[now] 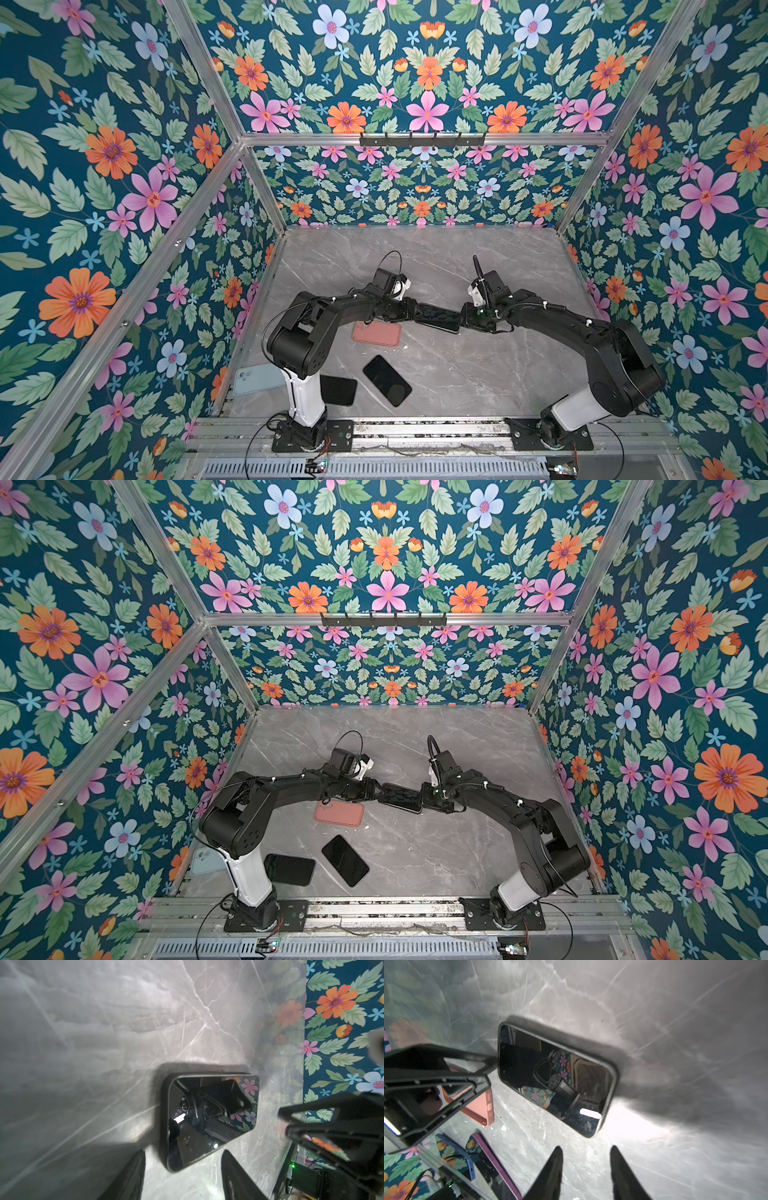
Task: Put the phone into the phone case
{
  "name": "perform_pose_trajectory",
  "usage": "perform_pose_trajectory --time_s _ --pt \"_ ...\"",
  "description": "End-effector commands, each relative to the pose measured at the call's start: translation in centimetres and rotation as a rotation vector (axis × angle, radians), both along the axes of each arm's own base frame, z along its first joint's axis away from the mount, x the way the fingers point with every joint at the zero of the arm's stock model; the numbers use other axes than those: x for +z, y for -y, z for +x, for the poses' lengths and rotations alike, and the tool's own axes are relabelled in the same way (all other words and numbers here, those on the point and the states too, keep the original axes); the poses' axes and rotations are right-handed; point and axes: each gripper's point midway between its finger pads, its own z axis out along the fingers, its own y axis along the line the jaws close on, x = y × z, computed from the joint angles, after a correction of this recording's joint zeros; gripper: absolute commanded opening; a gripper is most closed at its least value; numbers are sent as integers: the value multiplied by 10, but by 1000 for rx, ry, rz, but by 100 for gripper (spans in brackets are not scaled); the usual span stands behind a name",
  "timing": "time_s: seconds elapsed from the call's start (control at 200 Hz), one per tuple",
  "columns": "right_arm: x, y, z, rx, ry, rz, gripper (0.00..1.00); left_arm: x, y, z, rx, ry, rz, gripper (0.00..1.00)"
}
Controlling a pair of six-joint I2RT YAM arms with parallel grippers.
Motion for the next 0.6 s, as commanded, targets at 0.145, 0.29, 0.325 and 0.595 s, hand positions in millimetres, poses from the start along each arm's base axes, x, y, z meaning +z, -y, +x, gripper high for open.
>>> perform_pose_trajectory --time_s 0.145,0.29,0.325,0.595 --pt "7 -5 37 108 96 -5 61 -5 -4 -27 2 -57 8 66" --pt "-6 -9 57 140 88 13 70 0 10 -38 -11 -67 -39 67" --pt "-8 -12 60 151 83 22 71 0 12 -40 -15 -70 -43 67" --pt "-24 -25 58 196 29 79 69 -3 20 -45 -24 -85 -57 70"
